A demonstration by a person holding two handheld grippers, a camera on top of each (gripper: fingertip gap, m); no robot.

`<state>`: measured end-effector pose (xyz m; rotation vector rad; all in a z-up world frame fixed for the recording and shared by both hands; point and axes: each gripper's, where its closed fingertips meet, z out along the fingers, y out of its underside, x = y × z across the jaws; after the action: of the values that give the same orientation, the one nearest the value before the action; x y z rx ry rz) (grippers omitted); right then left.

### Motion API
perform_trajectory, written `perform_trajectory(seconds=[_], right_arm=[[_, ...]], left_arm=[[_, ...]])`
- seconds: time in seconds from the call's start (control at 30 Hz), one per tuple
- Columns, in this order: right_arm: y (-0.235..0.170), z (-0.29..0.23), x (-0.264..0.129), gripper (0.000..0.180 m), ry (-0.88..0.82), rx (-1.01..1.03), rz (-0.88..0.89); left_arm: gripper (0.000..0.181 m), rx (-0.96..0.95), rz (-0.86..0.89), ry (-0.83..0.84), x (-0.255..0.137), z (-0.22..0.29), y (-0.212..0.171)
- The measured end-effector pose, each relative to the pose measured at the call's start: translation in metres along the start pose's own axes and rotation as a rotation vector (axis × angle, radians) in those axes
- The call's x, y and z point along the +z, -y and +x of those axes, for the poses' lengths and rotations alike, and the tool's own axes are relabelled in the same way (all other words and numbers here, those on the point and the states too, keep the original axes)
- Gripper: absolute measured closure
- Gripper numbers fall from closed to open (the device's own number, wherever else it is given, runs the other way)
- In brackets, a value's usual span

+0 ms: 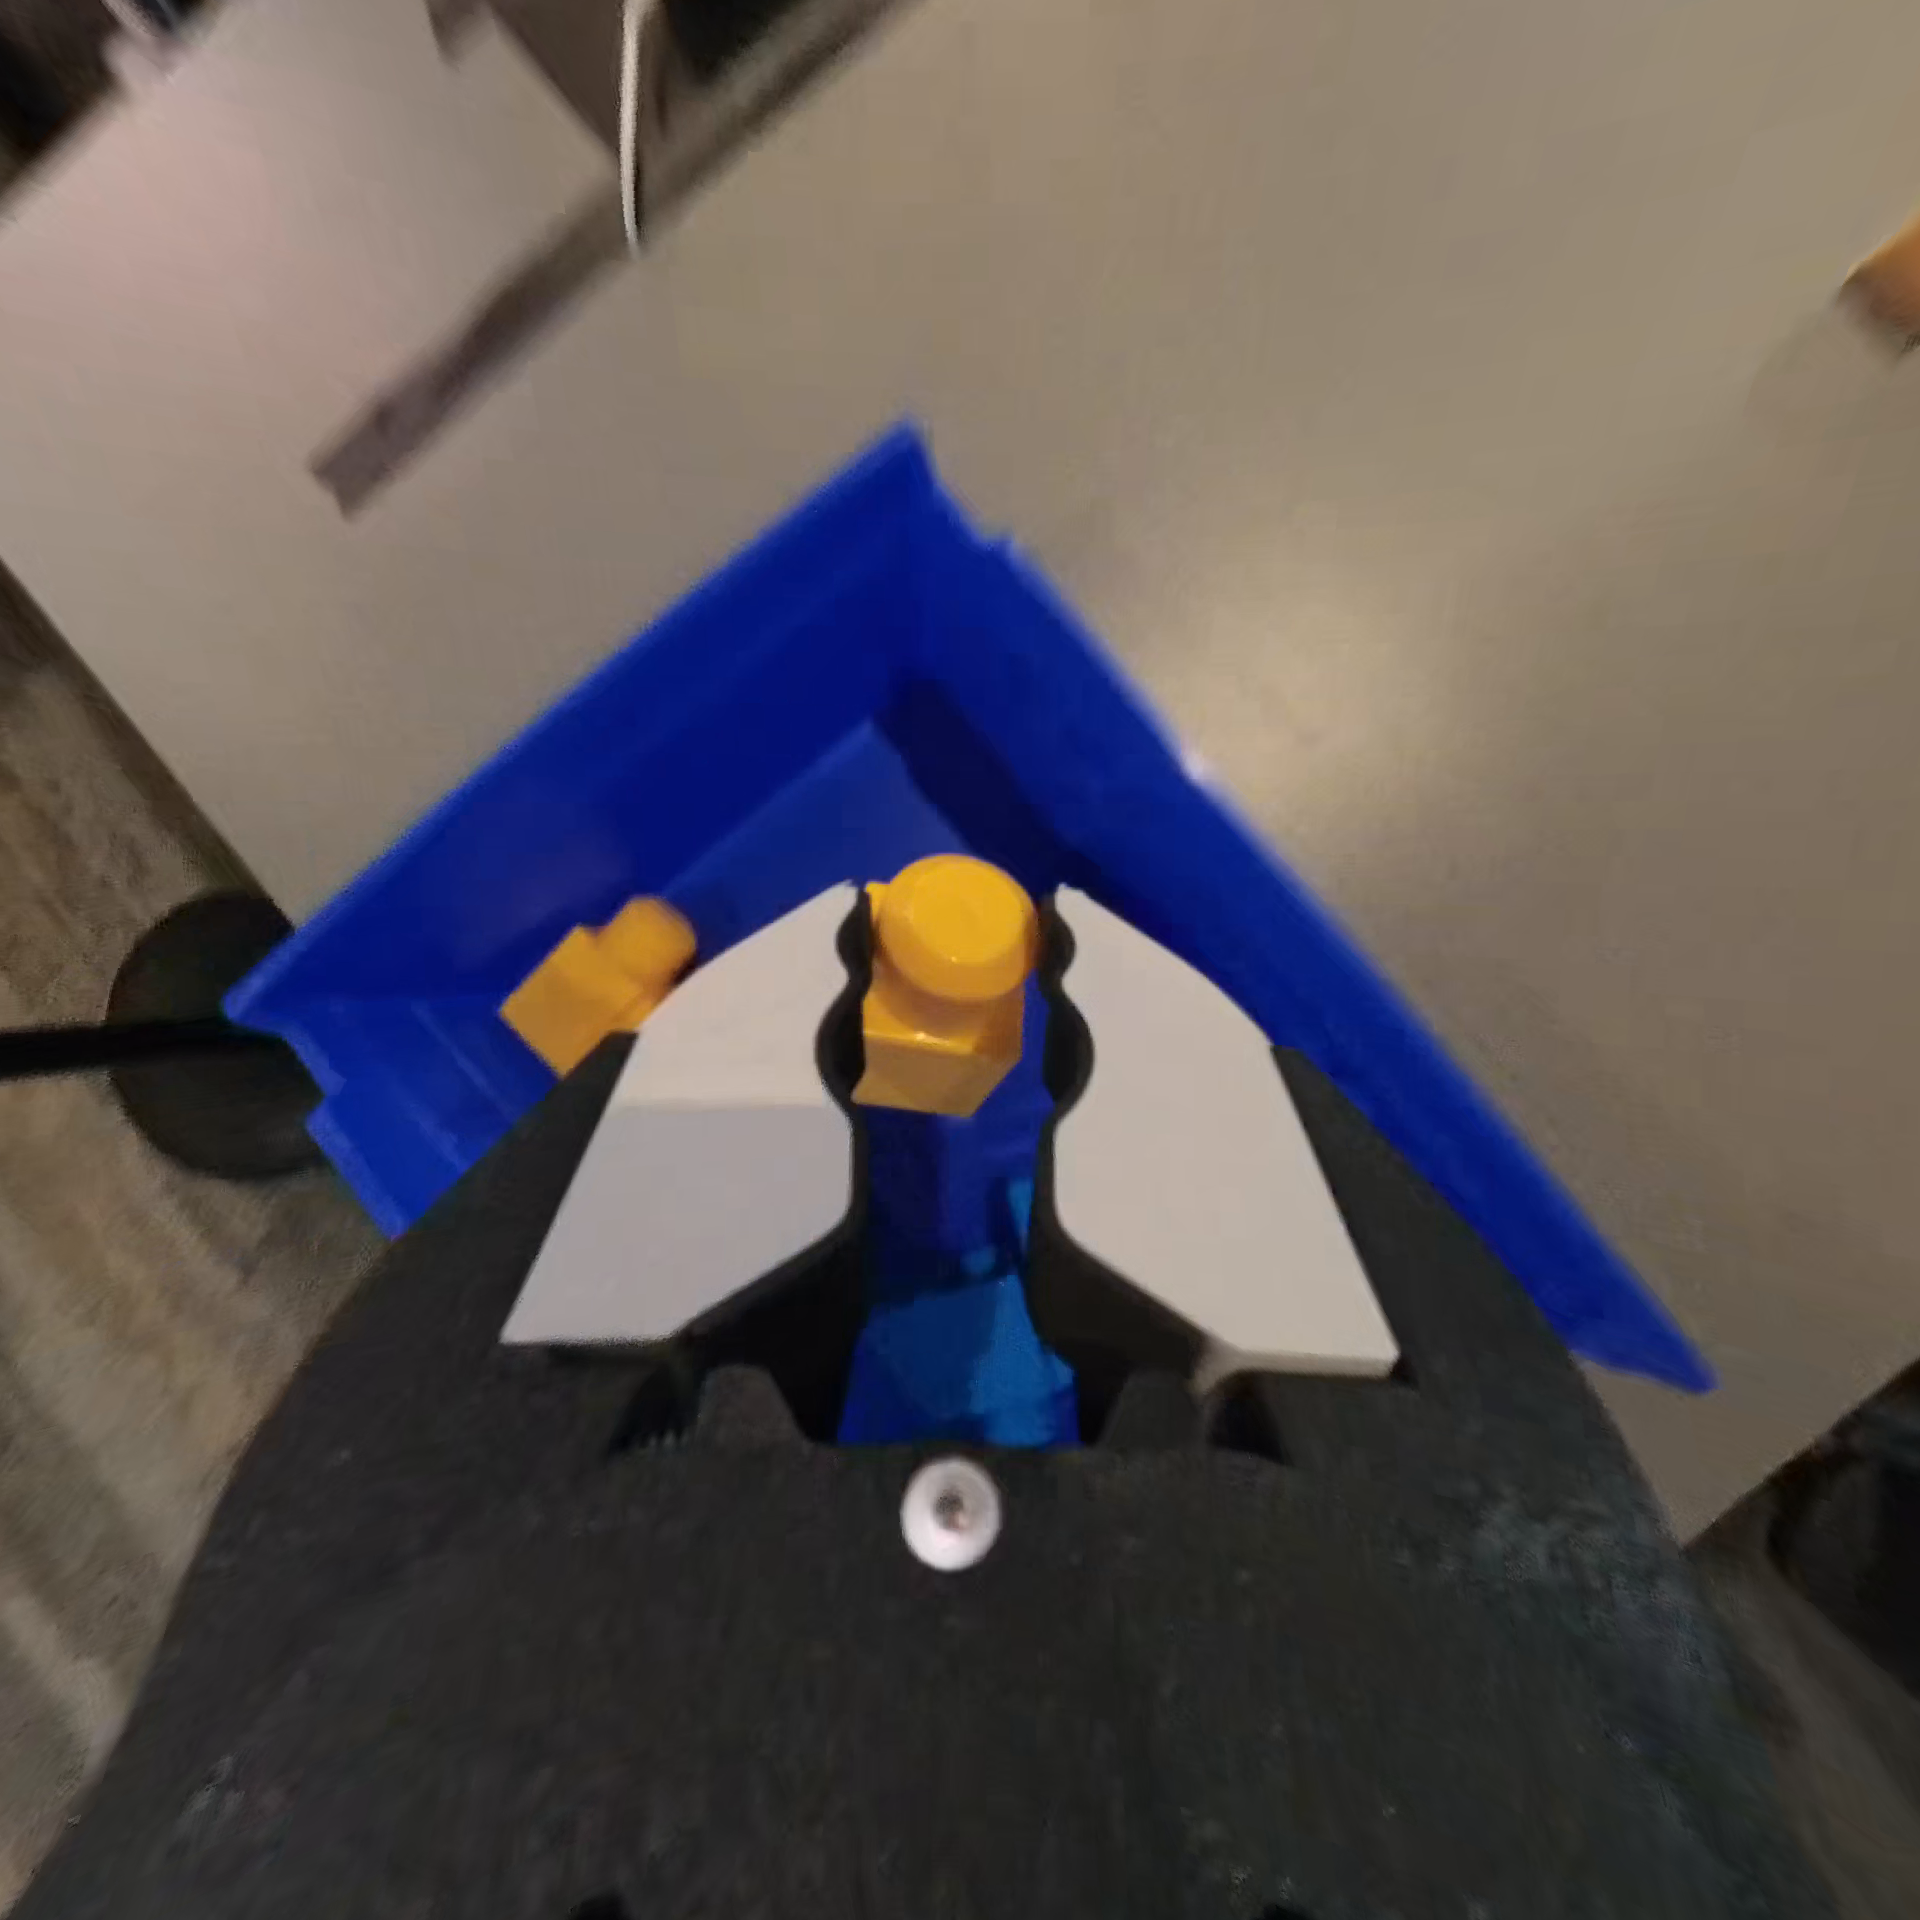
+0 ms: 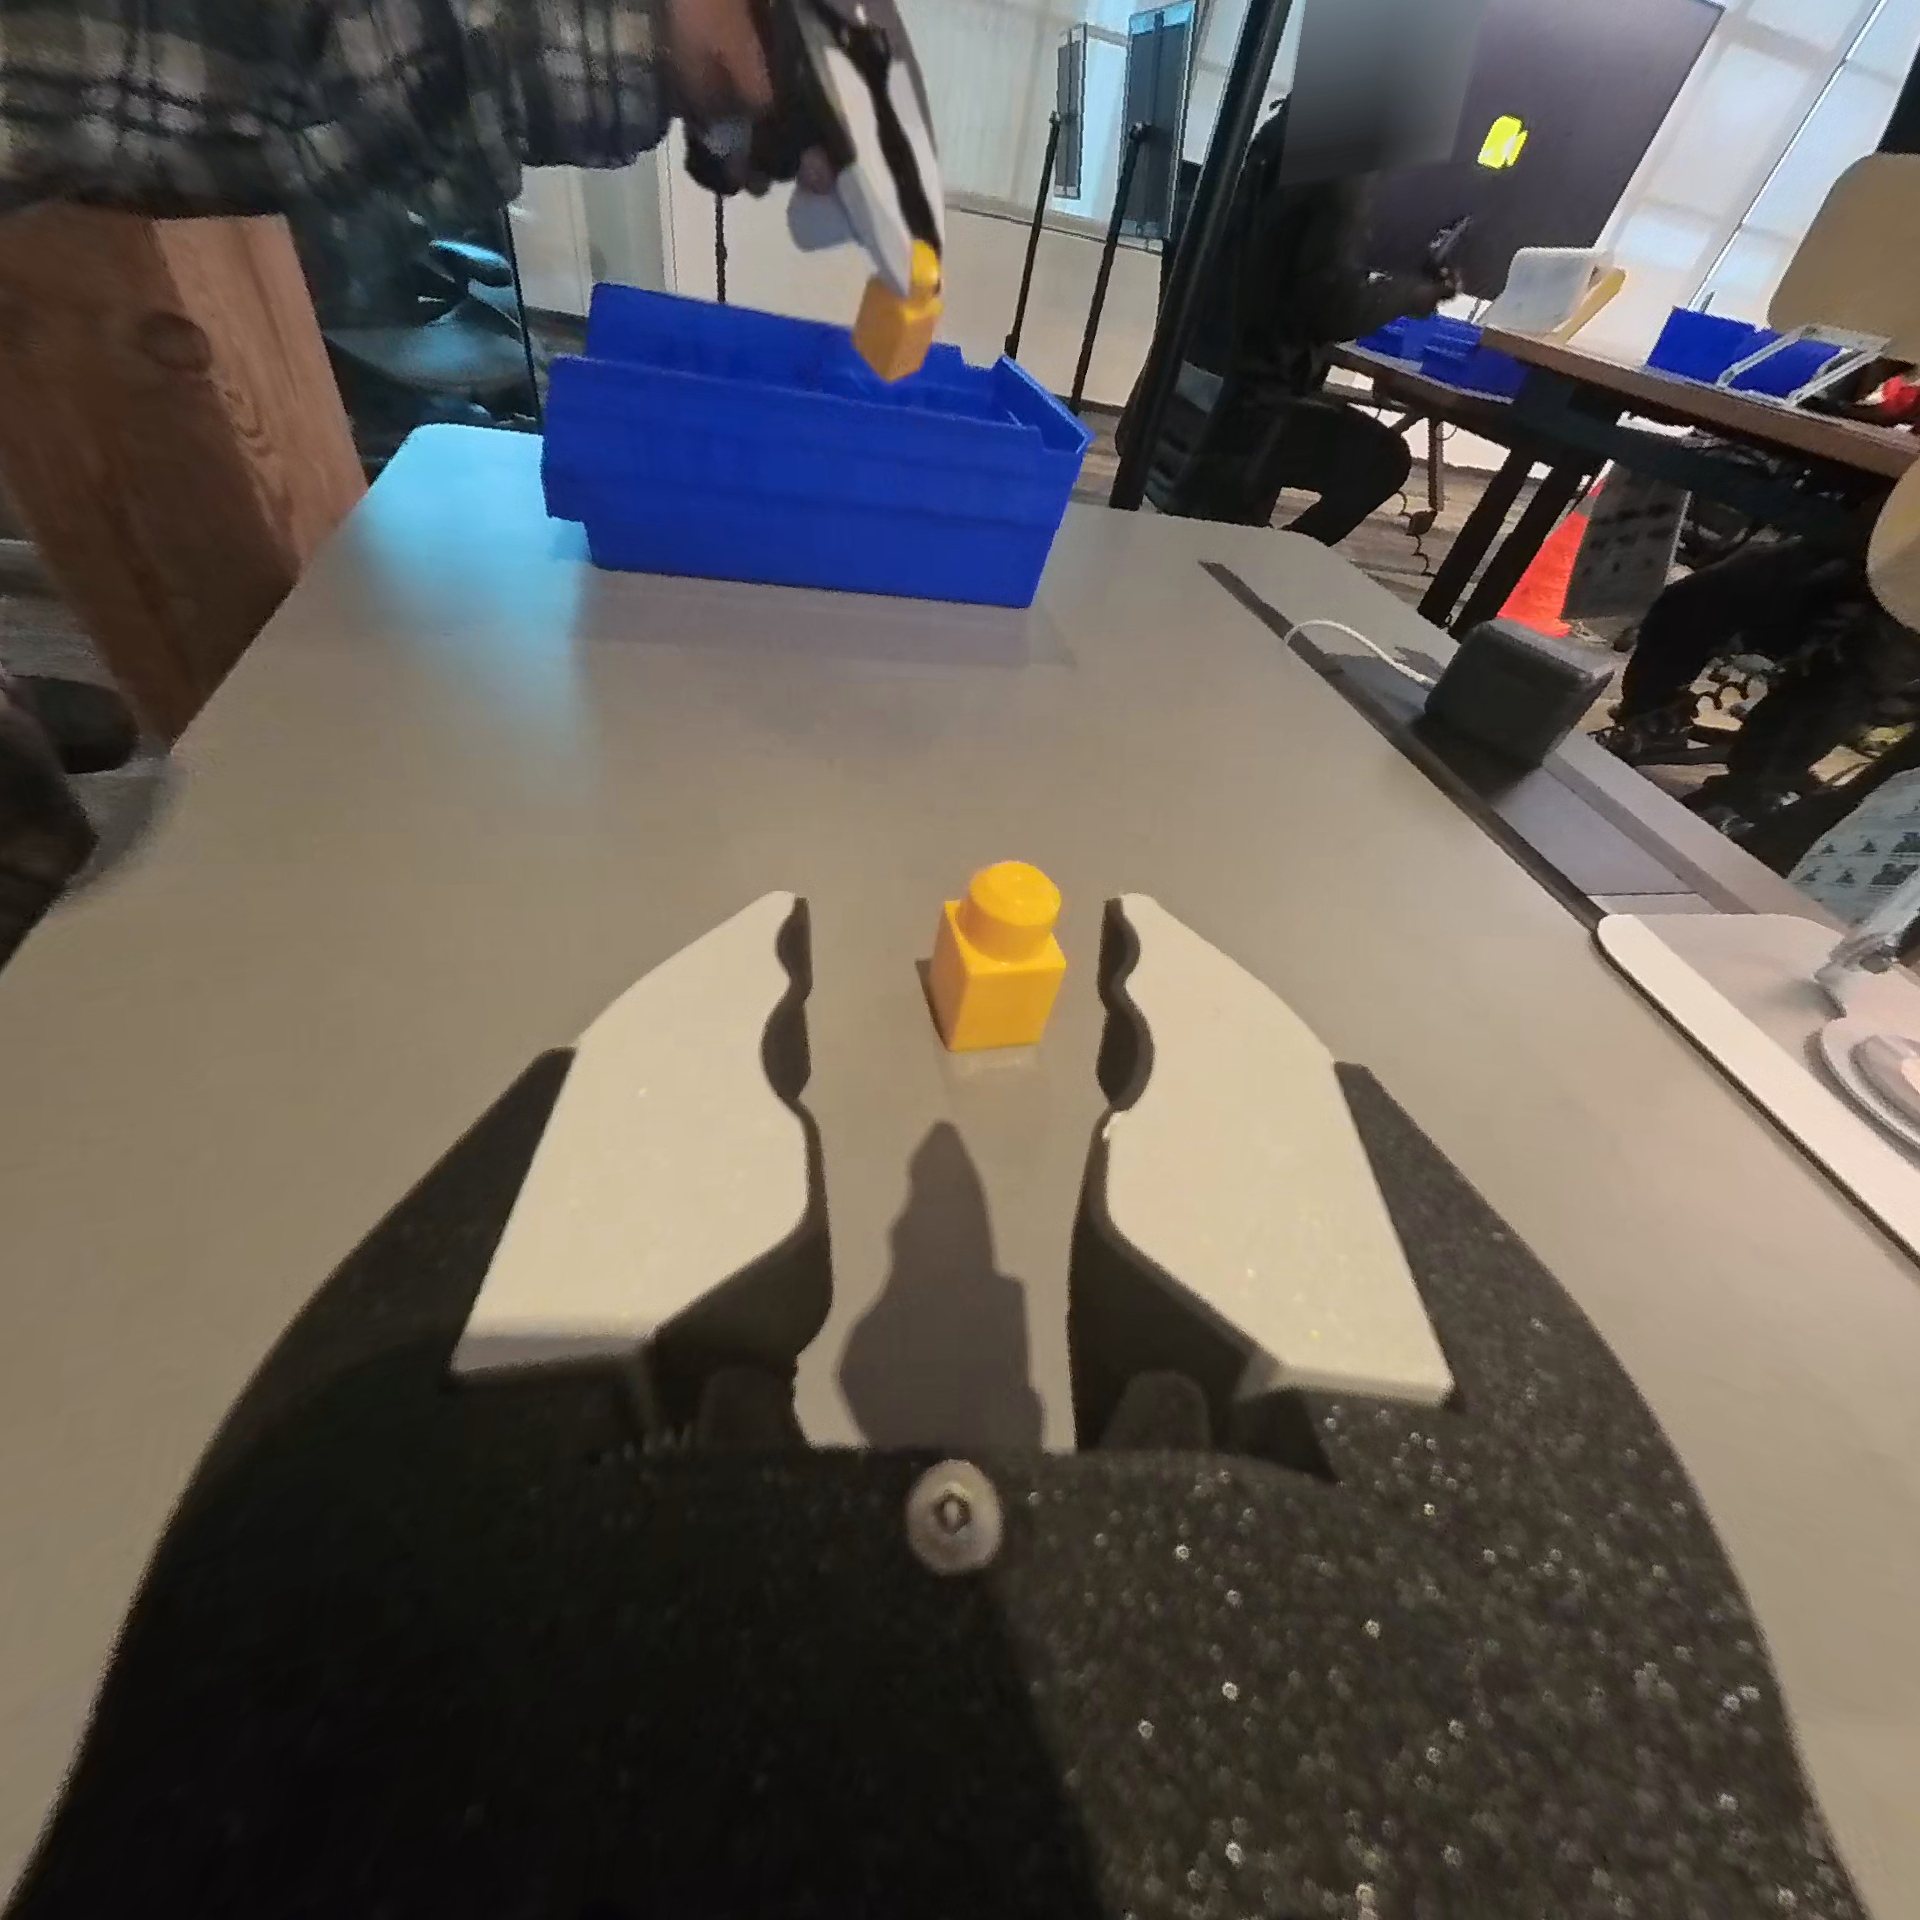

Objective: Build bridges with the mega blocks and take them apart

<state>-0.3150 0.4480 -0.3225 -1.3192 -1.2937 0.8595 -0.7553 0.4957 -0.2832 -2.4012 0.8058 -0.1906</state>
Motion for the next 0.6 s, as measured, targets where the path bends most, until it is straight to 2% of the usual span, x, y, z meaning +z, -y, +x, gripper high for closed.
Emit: perform_trajectory(seconds=[0.2,0.4,0.6], right_arm=[[0.004,0.003,-0.003,0.126,-0.016,0.018,0.02],[0.03,0.015,-0.001,0.127,-0.004,0.107,0.12],[0.058,0.023,0.006,0.127,0.013,-0.004,0.059]], left_arm=[[0.15,0.004,0.245,-0.141,-0.006,0.071,0.077],[0.15,0.161,0.392,-0.402,0.028,0.2,0.152],[0.15,0.285,0.464,-0.664,0.061,0.316,0.2]])
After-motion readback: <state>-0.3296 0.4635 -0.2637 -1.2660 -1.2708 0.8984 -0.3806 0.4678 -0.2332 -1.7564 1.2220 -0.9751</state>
